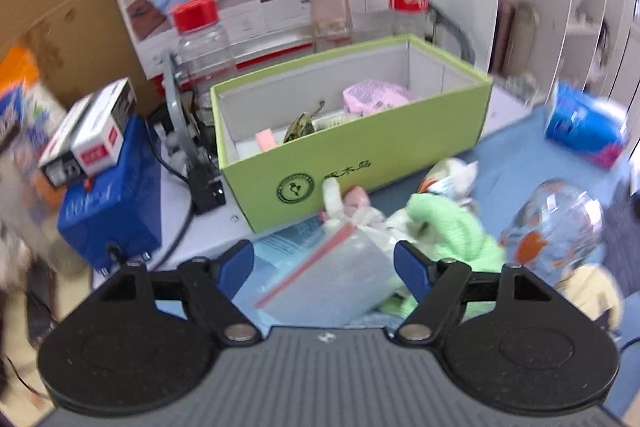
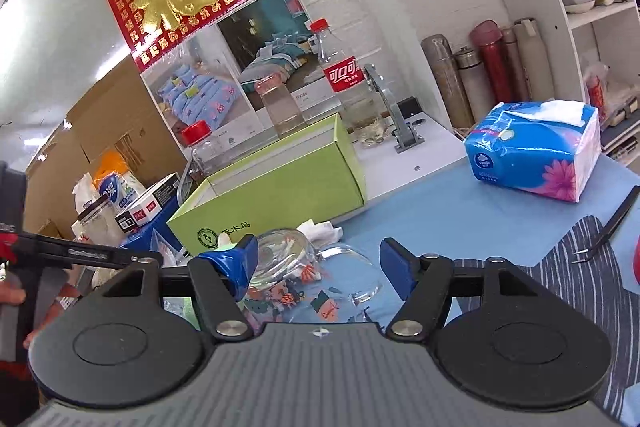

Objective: Organize soft objects

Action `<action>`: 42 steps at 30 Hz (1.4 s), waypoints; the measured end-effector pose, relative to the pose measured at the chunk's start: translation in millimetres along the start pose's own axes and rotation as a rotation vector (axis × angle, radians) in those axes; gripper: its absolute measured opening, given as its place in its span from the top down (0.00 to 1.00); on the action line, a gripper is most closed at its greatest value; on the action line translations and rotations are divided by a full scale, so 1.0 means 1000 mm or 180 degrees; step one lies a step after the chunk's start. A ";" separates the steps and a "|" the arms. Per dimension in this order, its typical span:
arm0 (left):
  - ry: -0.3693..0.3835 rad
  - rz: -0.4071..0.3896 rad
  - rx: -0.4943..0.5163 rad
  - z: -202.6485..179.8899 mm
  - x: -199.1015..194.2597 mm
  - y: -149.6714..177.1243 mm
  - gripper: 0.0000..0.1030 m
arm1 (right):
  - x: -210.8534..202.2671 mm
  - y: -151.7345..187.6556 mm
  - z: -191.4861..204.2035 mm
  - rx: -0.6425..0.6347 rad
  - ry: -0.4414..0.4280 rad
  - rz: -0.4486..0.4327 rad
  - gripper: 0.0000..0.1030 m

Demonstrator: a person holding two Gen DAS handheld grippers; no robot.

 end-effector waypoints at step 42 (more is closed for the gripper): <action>0.0154 0.0598 -0.1453 0.150 0.023 0.131 0.23 | 0.011 0.001 0.003 0.0095 -0.0023 0.0079 0.44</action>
Point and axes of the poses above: each gripper's, at about its wrist camera, not at the fingertips, and x roughly the way its jaws point, z to its left, y to its underside, the point moved 10 cm from there along x, roughly the way its jaws point, and after that the axes turned 8 degrees about x, right-handed, at the moved point
